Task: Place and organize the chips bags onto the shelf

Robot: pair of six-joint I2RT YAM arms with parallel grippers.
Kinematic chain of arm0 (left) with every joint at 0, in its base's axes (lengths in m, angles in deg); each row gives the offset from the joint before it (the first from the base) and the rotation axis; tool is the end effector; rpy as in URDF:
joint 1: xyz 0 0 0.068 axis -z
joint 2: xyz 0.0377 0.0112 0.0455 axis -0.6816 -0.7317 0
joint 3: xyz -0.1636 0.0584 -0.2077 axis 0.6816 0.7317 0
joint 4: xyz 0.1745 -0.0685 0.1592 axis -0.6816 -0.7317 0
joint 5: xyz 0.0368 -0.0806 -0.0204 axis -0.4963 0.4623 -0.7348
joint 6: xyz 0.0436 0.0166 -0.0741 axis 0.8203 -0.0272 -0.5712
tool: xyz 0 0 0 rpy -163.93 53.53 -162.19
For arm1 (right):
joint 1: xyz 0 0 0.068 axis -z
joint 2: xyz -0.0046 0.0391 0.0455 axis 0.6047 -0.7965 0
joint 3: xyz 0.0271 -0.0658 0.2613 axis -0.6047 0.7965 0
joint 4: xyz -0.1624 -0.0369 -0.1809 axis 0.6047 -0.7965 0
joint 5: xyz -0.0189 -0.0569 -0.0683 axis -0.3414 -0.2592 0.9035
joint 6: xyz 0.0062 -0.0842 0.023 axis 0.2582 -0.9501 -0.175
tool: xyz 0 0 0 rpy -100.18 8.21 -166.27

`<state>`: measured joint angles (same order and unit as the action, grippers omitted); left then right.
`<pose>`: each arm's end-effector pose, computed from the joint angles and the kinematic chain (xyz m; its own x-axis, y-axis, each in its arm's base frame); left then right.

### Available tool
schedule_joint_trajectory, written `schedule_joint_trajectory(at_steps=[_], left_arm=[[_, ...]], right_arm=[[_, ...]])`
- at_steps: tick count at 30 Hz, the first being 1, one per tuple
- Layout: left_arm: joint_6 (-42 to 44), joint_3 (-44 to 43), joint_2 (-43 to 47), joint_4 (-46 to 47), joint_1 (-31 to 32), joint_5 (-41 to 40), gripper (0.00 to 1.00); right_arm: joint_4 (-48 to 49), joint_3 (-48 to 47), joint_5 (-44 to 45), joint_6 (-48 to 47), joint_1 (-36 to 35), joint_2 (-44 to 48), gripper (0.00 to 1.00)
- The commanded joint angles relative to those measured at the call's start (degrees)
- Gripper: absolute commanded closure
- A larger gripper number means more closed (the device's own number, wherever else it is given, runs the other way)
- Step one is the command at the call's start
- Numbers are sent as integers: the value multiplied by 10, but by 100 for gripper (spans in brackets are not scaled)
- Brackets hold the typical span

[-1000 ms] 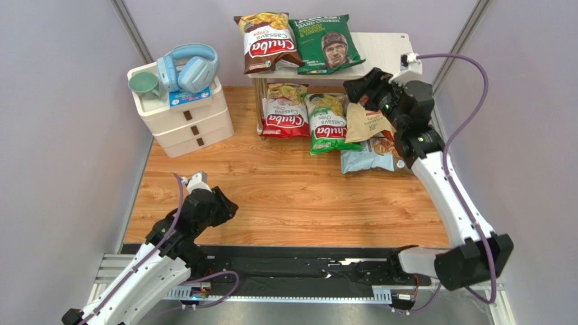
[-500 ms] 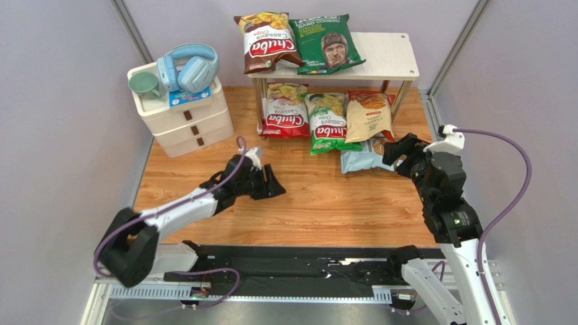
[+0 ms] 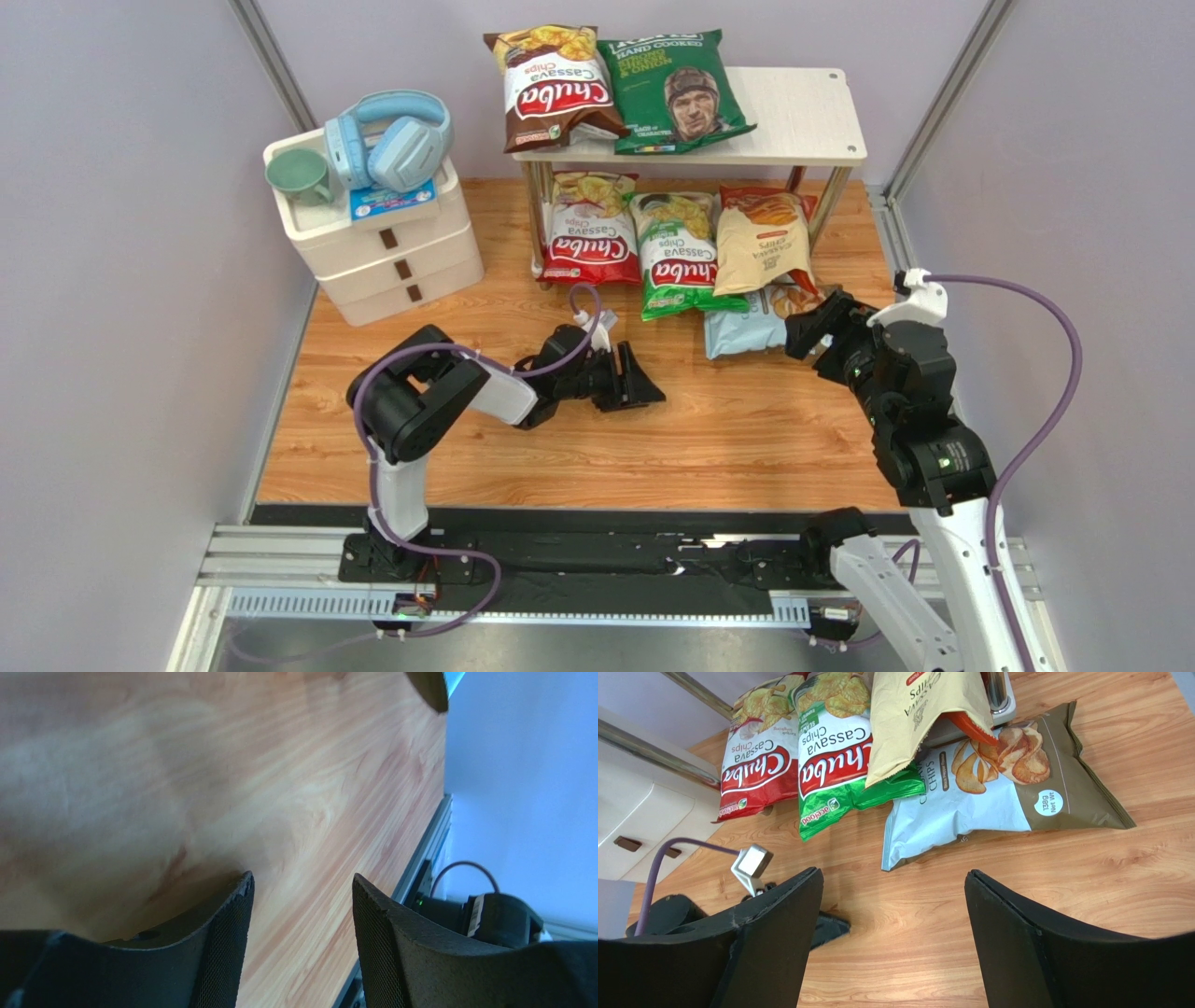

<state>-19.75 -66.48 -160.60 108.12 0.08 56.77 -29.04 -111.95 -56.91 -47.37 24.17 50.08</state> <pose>0.2522 -0.2790 0.1075 -0.9359 -0.1822 -0.3015 0.1750 0.5025 -0.8467 0.1469 0.0216 0.3370 -0.3560 0.3866 -0.8508 0.0942 0.9206 0.3789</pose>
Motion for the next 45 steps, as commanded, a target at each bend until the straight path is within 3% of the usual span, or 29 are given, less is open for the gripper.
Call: schedule_joint_trajectory(at_steps=[1, 13, 20, 33, 36, 39, 40, 42, 45], left_arm=[[-36, -45, -34, 88, 5, -18, 40], [-15, -277, -103, -76, 5, -38, 40], [-18, -331, -137, -124, 19, -49, 42], [-28, -365, -173, -126, 49, -66, 44], [-34, -377, -184, -126, 57, -68, 49], [-34, -372, -179, -123, 67, -76, 64], [-33, -368, -175, -124, 69, -76, 82], [-30, -345, -153, -123, 77, -78, 98], [-25, -287, -100, -119, 86, -101, 100]], right_arm=[[-17, -10, -4, -9, 1, 23, 20], [-28, -10, -30, -4, 1, 25, 20], [-46, -27, -16, -25, 1, 28, 20], [-45, -13, -14, -26, 1, 31, 20], [-49, -16, -10, -29, 2, 33, 20], [-51, -18, -3, -31, 1, 36, 20], [-52, -18, -2, -32, 1, 35, 20], [-52, -16, 0, -30, 1, 35, 20], [-51, -12, 3, -29, 1, 33, 20]])
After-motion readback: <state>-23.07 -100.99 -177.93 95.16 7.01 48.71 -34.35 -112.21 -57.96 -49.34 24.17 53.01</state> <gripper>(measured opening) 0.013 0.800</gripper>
